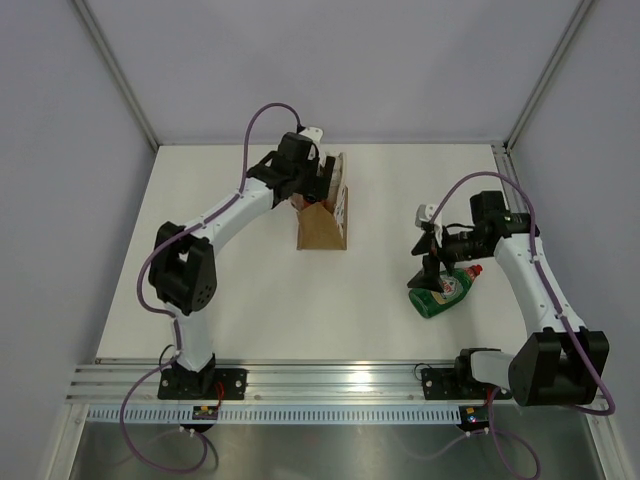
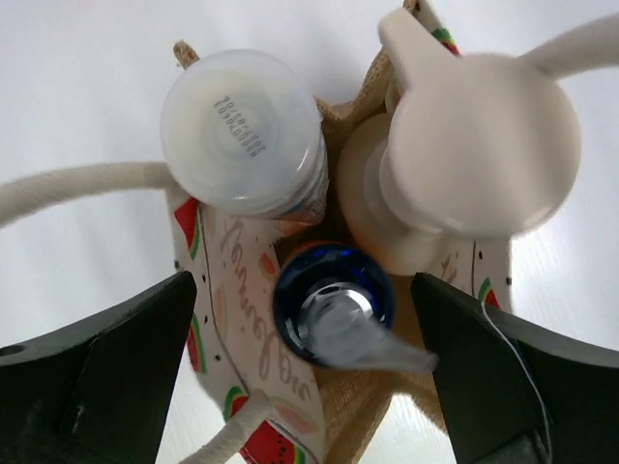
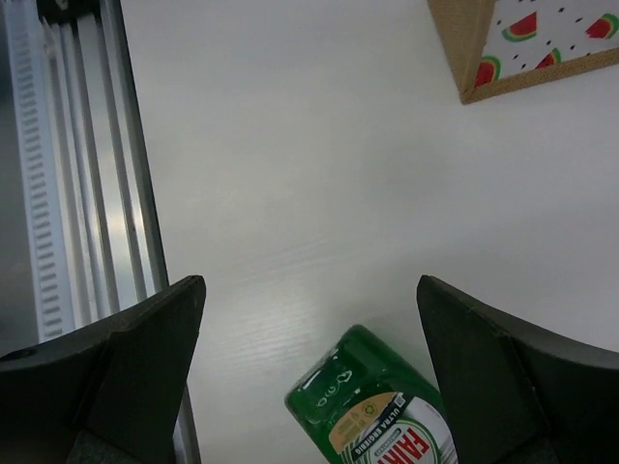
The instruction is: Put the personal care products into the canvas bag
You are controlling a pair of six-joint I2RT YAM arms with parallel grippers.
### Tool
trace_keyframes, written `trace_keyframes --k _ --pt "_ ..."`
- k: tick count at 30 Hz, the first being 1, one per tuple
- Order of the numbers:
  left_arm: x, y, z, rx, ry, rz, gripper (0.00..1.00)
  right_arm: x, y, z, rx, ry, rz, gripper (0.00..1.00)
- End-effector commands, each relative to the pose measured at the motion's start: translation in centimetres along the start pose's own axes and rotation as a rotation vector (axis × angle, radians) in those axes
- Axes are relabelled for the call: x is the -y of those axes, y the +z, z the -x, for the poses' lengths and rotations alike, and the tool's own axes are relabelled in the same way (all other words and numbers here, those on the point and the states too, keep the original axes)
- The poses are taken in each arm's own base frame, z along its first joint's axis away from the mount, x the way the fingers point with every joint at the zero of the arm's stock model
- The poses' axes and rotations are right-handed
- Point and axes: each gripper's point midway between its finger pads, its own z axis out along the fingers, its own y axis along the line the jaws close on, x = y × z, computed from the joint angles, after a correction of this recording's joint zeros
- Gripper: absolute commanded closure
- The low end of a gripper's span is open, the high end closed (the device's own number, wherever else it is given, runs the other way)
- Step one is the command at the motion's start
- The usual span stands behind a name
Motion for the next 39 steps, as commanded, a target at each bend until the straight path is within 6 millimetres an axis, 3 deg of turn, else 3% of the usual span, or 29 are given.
trace_keyframes --k 1,5,8,12,13,15,16,17,18,19,20,21,22,23,24,27,28,29,31,37,39 --pt "0.8 -3.2 4.9 0.171 -0.009 -0.060 0.01 -0.7 -0.8 -3.3 -0.148 -0.289 0.042 0.01" --pt "0.8 -4.7 6.0 0.197 -0.010 -0.069 0.01 -0.4 -1.6 -4.8 -0.247 -0.408 0.102 0.00" --pt "0.7 -7.1 7.7 0.236 0.003 -0.077 0.01 -0.1 -2.1 -6.9 -0.345 -0.463 0.132 0.01" --pt "-0.2 -11.8 9.5 0.287 0.012 -0.053 0.01 0.8 -3.8 -11.7 -0.577 -0.564 0.147 0.00" --pt "-0.7 -14.5 10.6 0.336 -0.001 -0.044 0.01 1.0 -4.0 -12.3 -0.608 -0.600 0.155 0.01" --pt "-1.9 -16.7 10.1 0.354 -0.024 -0.001 0.01 0.8 -4.4 -14.0 -0.671 -0.613 0.181 0.01" --pt "-2.3 -19.9 10.8 0.415 -0.044 -0.004 0.01 1.1 -4.4 -14.4 -0.685 -0.630 0.183 0.01" --pt "-2.4 -21.0 10.4 0.430 -0.052 -0.007 0.01 1.1 -4.3 -15.0 -0.693 -0.629 0.196 0.00" --pt "-2.5 -20.9 8.6 0.407 -0.053 -0.013 0.01 1.3 -4.3 -15.3 -0.704 -0.632 0.197 0.00" --pt "-2.7 -23.7 8.4 0.458 -0.071 -0.032 0.01 2.1 -4.0 -15.5 -0.711 -0.646 0.184 0.00" --pt "-2.4 -24.4 7.6 0.464 -0.073 -0.062 0.01 2.5 -3.7 -15.9 -0.715 -0.647 0.175 0.01" --pt "-2.3 -23.7 5.1 0.422 -0.086 -0.074 0.01 4.2 -3.6 -15.9 -0.731 -0.666 0.120 0.00" --pt "-2.2 -24.2 4.1 0.418 -0.096 -0.087 0.01 4.8 -3.4 -16.4 -0.743 -0.655 0.111 0.00" --pt "-2.3 -26.1 3.2 0.441 -0.113 -0.110 0.01 5.6 -3.2 -16.4 -0.745 -0.653 0.087 0.00" --pt "-2.2 -25.4 0.9 0.396 -0.140 -0.118 0.01 6.3 -3.2 -16.3 -0.748 -0.634 0.062 0.01" --pt "-1.9 -27.5 -1.8 0.421 -0.213 -0.177 0.01 7.2 -3.0 -15.8 -0.736 -0.610 0.045 0.00" --pt "-1.6 -26.5 -4.1 0.380 -0.224 -0.193 0.01 7.2 -2.9 -16.2 -0.745 -0.606 0.056 0.00" --pt "-1.6 -27.5 -4.5 0.415 -0.241 -0.215 0.01 7.4 -2.8 -16.6 -0.756 -0.611 0.059 0.01" --pt "-1.4 -26.5 -7.1 0.379 -0.277 -0.226 0.01 8.1 -2.8 -17.5 -0.789 -0.605 0.072 0.00" --pt "-0.5 -26.8 -9.4 0.381 -0.356 -0.299 0.01 8.2 -1.9 -19.7 -0.813 -0.500 0.163 0.01" --pt "-0.2 -26.6 -9.7 0.371 -0.367 -0.318 0.01 8.6 -1.6 -20.1 -0.820 -0.476 0.160 0.10"
